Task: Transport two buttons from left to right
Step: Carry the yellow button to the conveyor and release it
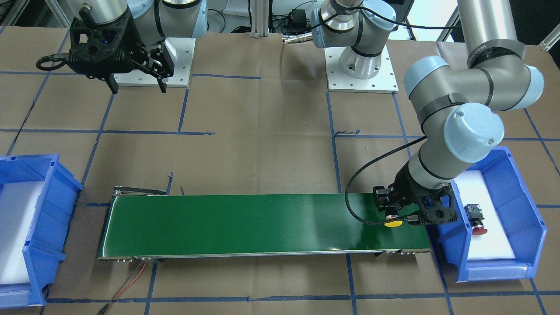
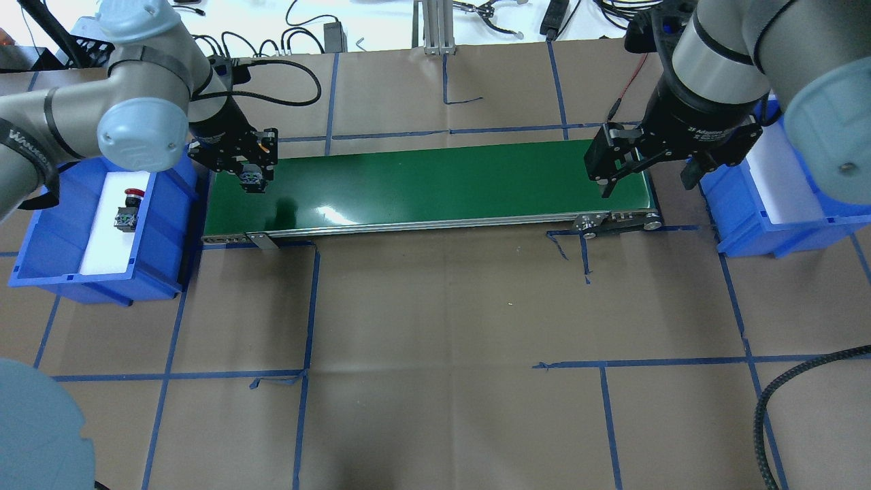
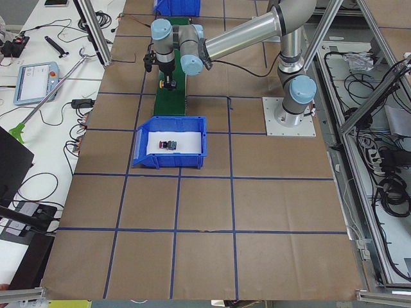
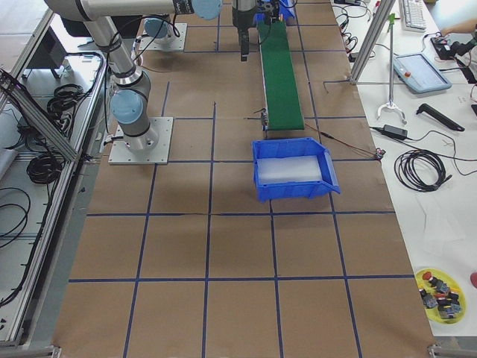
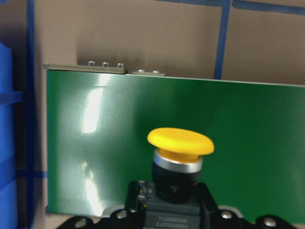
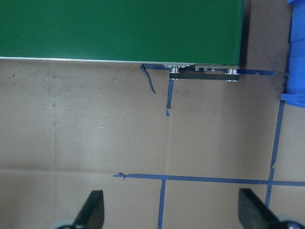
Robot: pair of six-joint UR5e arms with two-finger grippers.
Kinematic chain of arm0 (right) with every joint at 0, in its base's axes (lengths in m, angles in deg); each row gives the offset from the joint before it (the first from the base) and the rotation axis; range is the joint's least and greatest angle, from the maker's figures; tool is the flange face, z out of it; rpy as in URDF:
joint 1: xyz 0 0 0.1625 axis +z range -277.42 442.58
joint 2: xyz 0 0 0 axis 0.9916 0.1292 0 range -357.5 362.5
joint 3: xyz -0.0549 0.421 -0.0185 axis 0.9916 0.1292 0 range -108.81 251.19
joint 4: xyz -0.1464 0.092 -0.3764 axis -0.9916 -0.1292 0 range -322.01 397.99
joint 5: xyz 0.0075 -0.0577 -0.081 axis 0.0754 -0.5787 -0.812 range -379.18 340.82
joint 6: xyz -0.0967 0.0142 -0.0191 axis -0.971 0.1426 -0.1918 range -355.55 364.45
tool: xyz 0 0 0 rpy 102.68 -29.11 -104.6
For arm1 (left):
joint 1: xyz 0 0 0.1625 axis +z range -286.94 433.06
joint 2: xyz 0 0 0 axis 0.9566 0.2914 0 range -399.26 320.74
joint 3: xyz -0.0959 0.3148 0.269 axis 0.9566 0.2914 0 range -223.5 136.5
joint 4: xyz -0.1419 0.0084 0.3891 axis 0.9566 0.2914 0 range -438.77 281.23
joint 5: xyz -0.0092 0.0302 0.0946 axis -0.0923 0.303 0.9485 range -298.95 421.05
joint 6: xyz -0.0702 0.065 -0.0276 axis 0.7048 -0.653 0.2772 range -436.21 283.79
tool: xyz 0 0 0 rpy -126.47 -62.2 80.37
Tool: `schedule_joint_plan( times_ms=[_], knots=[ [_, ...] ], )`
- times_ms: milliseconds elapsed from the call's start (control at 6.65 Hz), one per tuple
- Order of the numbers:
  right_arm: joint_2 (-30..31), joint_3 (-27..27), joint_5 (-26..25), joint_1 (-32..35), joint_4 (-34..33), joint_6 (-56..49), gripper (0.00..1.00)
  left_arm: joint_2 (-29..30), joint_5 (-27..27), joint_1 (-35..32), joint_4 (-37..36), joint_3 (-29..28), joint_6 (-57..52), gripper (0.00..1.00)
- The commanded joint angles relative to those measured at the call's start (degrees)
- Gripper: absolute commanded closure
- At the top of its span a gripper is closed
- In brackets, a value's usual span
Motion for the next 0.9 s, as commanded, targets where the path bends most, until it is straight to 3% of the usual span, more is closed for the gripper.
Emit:
schedule_joint_plan(
  times_ms=[0, 451, 602, 752],
  knots=[
    [0.0, 0.0, 0.0, 0.0, 0.0, 0.0, 0.0, 0.82, 0.04, -0.19, -6.49, 4.4, 0.83, 0.89],
    [0.0, 0.0, 0.0, 0.0, 0.0, 0.0, 0.0, 1.0, -0.05, -1.32, -6.41, 4.76, 1.71, 0.85],
    [0.0, 0.0, 0.0, 0.0, 0.0, 0.0, 0.0, 1.0, 0.03, -1.42, -6.5, 4.68, 1.8, 0.59],
    [0.0, 0.0, 0.0, 0.0, 0.0, 0.0, 0.0, 0.82, -0.05, -1.42, -6.5, 4.68, 1.89, 0.05]
  ],
)
